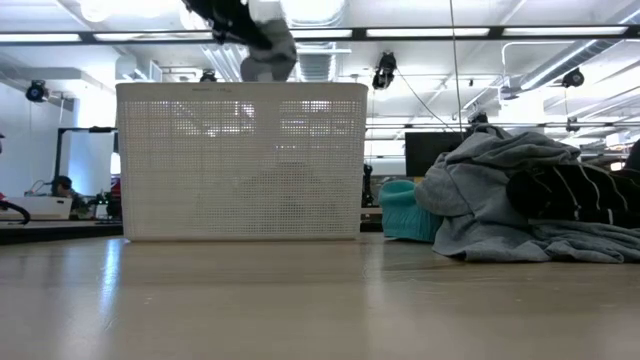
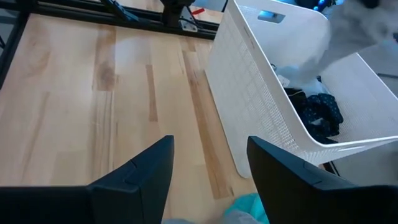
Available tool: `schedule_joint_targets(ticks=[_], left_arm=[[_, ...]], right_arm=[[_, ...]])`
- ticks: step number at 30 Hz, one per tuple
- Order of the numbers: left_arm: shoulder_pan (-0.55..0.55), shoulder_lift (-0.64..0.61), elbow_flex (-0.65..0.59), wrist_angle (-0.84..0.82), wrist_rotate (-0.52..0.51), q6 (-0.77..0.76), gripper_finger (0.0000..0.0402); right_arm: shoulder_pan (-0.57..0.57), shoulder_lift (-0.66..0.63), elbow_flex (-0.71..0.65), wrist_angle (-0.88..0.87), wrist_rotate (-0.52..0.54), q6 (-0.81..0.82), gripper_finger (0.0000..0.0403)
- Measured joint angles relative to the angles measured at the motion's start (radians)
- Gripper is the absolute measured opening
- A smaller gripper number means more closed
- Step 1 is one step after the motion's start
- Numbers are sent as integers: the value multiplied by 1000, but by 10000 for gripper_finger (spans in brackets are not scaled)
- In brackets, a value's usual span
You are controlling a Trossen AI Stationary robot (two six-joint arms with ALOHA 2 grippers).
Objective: Sort clothes
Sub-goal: Put the gray sock into the white laundry bin, then put the black sock into the white laundry bin
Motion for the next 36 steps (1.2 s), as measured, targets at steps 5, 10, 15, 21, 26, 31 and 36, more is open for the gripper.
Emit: schedule_joint_targets(ticks=[5,10,15,21,26,31,36], left_arm=[[-1,3,-17,-17,-6,-26,134],[-7,-13,-20,-48,-7,-55,220],[-59,-45,-50,-73,-7,-58,271],[-181,-141,-195,108,-6,-60,260],[-272,-231,-323,285,-6,-92,237],[-350,-311,-430,397,-6,-122,224],[-392,-376,-500,453,-13,-142,221]], right_arm=[[0,0,0,-37,-1,41,203],[4,0,0,-92,-27,105,218],[18,2,-26,-195,-38,229,231],[38,2,-148,-232,-90,382,241],[50,2,-278,-220,-192,508,243],[59,0,-404,-163,-285,583,243],[75,-7,-519,-65,-372,611,244]])
